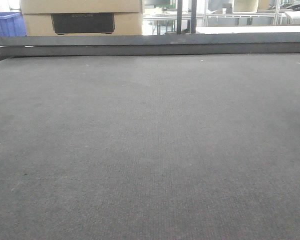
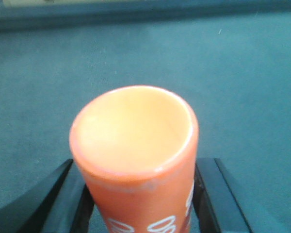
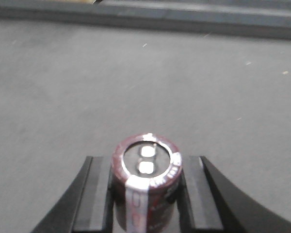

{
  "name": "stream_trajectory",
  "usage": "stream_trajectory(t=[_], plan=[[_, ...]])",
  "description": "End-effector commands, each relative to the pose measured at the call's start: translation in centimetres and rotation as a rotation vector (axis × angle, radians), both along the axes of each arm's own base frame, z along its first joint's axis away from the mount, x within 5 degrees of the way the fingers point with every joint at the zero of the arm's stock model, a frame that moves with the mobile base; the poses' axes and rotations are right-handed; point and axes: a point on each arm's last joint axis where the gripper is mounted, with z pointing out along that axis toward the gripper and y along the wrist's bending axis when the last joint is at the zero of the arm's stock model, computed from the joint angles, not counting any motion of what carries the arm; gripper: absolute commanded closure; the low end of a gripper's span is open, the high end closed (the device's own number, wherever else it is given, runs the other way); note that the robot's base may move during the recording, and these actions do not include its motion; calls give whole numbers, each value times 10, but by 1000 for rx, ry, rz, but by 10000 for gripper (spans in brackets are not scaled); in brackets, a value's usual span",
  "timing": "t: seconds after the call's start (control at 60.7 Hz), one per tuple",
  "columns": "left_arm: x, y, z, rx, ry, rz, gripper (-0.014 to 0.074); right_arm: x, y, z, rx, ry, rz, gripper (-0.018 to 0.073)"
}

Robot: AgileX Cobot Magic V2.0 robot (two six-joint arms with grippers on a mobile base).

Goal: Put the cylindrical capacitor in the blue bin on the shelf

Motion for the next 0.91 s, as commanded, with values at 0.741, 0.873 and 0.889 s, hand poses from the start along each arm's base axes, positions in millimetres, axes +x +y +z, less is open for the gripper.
stream_trajectory(t=[0.741,0.873,0.889], plan=[[-56,18,1,-26,-102,-1,708,-67,-5,27,15,-265,39,721],[-56,18,1,-26,-102,-1,708,-67,-5,27,15,-265,39,721],[-56,18,1,-26,-102,-1,708,-67,-5,27,15,-265,39,721]])
